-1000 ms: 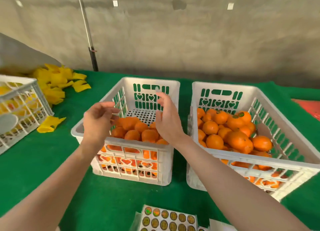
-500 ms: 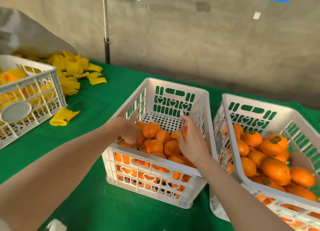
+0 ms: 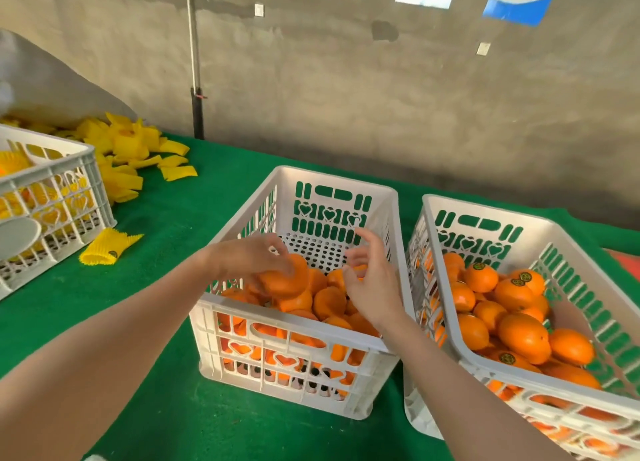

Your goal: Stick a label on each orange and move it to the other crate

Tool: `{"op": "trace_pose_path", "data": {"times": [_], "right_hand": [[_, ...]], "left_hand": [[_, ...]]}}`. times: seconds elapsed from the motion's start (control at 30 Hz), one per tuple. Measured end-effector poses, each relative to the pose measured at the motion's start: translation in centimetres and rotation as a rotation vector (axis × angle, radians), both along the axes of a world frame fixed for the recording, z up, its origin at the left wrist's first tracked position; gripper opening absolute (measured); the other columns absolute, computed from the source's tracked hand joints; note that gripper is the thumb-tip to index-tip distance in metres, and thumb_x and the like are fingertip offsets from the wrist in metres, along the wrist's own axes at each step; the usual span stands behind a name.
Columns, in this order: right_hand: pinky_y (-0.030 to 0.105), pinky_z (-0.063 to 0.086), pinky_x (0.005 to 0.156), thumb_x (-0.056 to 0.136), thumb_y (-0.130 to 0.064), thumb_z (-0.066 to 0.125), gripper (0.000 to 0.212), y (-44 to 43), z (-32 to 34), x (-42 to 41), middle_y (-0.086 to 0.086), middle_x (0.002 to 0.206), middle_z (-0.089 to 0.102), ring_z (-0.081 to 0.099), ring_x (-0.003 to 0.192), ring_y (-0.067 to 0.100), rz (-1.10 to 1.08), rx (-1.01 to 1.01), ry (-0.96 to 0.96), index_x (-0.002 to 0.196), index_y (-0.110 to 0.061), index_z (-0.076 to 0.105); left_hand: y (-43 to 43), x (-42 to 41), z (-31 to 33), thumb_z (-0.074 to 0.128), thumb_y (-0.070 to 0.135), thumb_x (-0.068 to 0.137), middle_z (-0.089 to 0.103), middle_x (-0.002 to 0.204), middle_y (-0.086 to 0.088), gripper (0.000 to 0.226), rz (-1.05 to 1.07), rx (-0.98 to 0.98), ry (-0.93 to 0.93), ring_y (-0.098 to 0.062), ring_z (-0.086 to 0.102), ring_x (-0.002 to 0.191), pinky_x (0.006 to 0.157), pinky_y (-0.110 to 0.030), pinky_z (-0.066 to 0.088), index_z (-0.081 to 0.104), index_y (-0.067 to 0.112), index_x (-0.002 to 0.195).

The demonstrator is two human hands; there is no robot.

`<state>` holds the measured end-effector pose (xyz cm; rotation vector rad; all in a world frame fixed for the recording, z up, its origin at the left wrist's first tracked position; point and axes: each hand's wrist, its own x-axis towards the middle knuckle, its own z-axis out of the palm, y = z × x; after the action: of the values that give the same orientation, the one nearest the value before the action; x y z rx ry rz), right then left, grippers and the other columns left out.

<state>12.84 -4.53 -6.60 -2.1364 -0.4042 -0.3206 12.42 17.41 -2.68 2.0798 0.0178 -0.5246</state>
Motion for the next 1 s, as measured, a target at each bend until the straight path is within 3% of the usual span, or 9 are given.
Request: {"op": "trace_pose_path", "data": {"times": [0.13, 0.2, 0.3, 0.43, 0.57, 0.67, 0.77, 0.87, 1.0], "right_hand": [[0.028, 0.048, 0.095, 0.079, -0.021, 0.073, 0.081, -1.2, 1.5, -2.7, -0.012, 0.123, 0.054, 0.051, 0.114, -0.001, 0.163, 0.232, 0.05, 0.13, -0.057, 0.021], [0.019, 0.046, 0.094, 0.072, -0.033, 0.076, 0.093, -1.9, 2.1, -4.4, -0.015, 0.13, 0.049, 0.046, 0.12, -0.004, 0.245, 0.263, 0.055, 0.136, -0.057, 0.013], [0.006, 0.041, 0.09, 0.07, -0.03, 0.079, 0.102, -3.3, 2.8, -6.4, -0.025, 0.128, 0.043, 0.044, 0.118, -0.009, 0.22, 0.279, -0.006, 0.138, -0.058, 0.008], [0.003, 0.039, 0.088, 0.068, -0.019, 0.081, 0.11, -6.5, 3.3, -8.5, -0.023, 0.129, 0.042, 0.042, 0.12, -0.006, 0.142, 0.195, -0.134, 0.137, -0.06, 0.006], [0.006, 0.04, 0.089, 0.071, -0.015, 0.08, 0.1, -10.0, 3.7, -10.9, -0.019, 0.129, 0.044, 0.043, 0.12, -0.005, 0.143, 0.137, -0.119, 0.131, -0.062, 0.016], [0.017, 0.046, 0.092, 0.075, -0.025, 0.077, 0.054, -12.6, 4.5, -12.7, -0.019, 0.12, 0.055, 0.051, 0.117, 0.001, 0.142, 0.345, -0.016, 0.119, -0.04, 0.047], [0.014, 0.048, 0.082, 0.074, -0.029, 0.07, 0.013, -14.6, 4.7, -14.2, -0.009, 0.112, 0.064, 0.057, 0.109, 0.0, 0.096, 0.564, 0.094, 0.084, -0.022, 0.065], [0.013, 0.045, 0.08, 0.078, -0.027, 0.066, 0.011, -15.9, 4.4, -15.4, -0.01, 0.11, 0.065, 0.057, 0.106, -0.002, 0.057, 0.546, 0.197, 0.069, -0.021, 0.067], [0.008, 0.043, 0.078, 0.087, -0.01, 0.063, 0.016, -17.6, 4.2, -15.8, -0.01, 0.11, 0.062, 0.055, 0.1, -0.008, 0.034, 0.485, 0.263, 0.071, -0.014, 0.068]], "left_hand": [[-2.9, -2.6, 0.7, 0.07, 0.013, 0.076, 0.062, 0.118, -0.02, 0.038, 0.153, -0.692, -0.016, -0.032, 0.065, 0.102, 0.077, -0.04, 0.058, 0.058, 0.013, 0.113], [-4.9, -4.1, 1.0, 0.07, 0.013, 0.068, 0.065, 0.117, -0.019, 0.05, 0.081, -0.892, -0.025, -0.033, 0.065, 0.103, 0.079, -0.041, 0.056, 0.061, 0.011, 0.117], [-8.0, -5.9, 1.1, 0.076, 0.016, 0.057, 0.063, 0.121, -0.021, 0.069, 0.058, -1.066, 0.025, -0.037, 0.063, 0.105, 0.083, -0.046, 0.056, 0.058, 0.009, 0.123], [-11.5, -7.8, 1.2, 0.071, 0.024, 0.068, 0.047, 0.139, -0.024, 0.076, -0.01, -1.083, 0.114, -0.047, 0.046, 0.125, 0.106, -0.06, 0.034, 0.045, 0.012, 0.139], [-15.8, -9.3, 1.2, 0.074, 0.031, 0.078, 0.055, 0.133, -0.016, 0.063, 0.136, -0.991, 0.092, -0.036, 0.059, 0.115, 0.096, -0.052, 0.048, 0.049, 0.019, 0.134], [-18.3, -10.3, 0.6, 0.074, 0.026, 0.076, 0.058, 0.128, -0.019, 0.058, 0.221, -1.136, 0.17, -0.036, 0.064, 0.107, 0.074, -0.043, 0.058, 0.053, 0.016, 0.129], [-20.2, -10.8, -0.1, 0.068, 0.023, 0.078, 0.063, 0.123, -0.018, 0.04, 0.197, -1.176, 0.197, -0.035, 0.065, 0.105, 0.074, -0.044, 0.058, 0.063, 0.019, 0.117], [-21.8, -11.1, -0.9, 0.066, 0.023, 0.08, 0.062, 0.124, -0.017, 0.042, 0.194, -1.161, 0.214, -0.034, 0.066, 0.105, 0.077, -0.044, 0.058, 0.061, 0.017, 0.122], [-23.6, -11.7, -1.2, 0.071, 0.029, 0.075, 0.067, 0.116, -0.015, 0.046, 0.222, -1.128, 0.213, -0.033, 0.067, 0.101, 0.071, -0.042, 0.057, 0.063, 0.018, 0.119]]}}
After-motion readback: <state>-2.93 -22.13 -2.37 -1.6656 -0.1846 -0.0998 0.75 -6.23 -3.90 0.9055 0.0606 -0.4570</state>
